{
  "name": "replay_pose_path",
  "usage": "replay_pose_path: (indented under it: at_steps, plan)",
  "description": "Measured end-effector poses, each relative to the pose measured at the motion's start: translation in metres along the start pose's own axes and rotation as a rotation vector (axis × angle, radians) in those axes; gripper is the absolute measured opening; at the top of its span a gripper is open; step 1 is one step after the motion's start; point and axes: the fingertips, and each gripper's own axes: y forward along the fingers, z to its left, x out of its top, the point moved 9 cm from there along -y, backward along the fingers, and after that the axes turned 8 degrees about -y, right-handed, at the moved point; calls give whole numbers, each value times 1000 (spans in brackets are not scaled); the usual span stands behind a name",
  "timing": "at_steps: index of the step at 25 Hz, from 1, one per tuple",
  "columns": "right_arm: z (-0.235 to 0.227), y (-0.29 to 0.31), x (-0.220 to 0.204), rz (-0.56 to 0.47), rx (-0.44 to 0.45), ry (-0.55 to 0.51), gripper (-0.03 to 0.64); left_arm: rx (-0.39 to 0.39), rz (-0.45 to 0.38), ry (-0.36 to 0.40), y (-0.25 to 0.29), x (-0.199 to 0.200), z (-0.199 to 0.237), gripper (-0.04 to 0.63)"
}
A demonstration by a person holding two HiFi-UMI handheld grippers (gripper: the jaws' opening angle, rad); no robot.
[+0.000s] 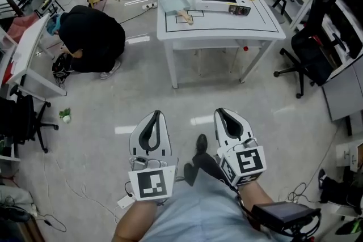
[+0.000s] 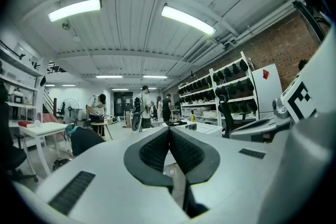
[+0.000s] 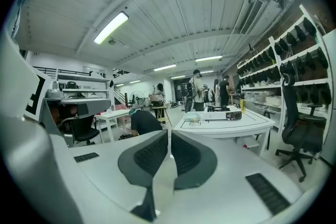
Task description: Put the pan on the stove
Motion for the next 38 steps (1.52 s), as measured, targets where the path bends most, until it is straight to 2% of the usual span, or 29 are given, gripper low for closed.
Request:
replay_pose_path:
  at_steps: [13, 21, 28, 33, 38]
  plan:
    - [-72, 141, -8, 76, 15, 56, 51, 42, 98, 1, 150, -17, 35, 18]
    - [-133, 236, 32, 37, 65, 39, 51, 87, 51, 21, 253, 13, 46, 18]
    - [-169, 287, 69, -29, 94, 6, 51, 131, -30, 45, 303, 43, 52, 18]
    - [-185, 320, 67, -21, 98, 18, 51, 160, -8, 50, 330, 36, 66, 18]
    - [-192, 355, 50, 38, 98, 42, 51, 163, 44, 37, 362, 17, 84, 18]
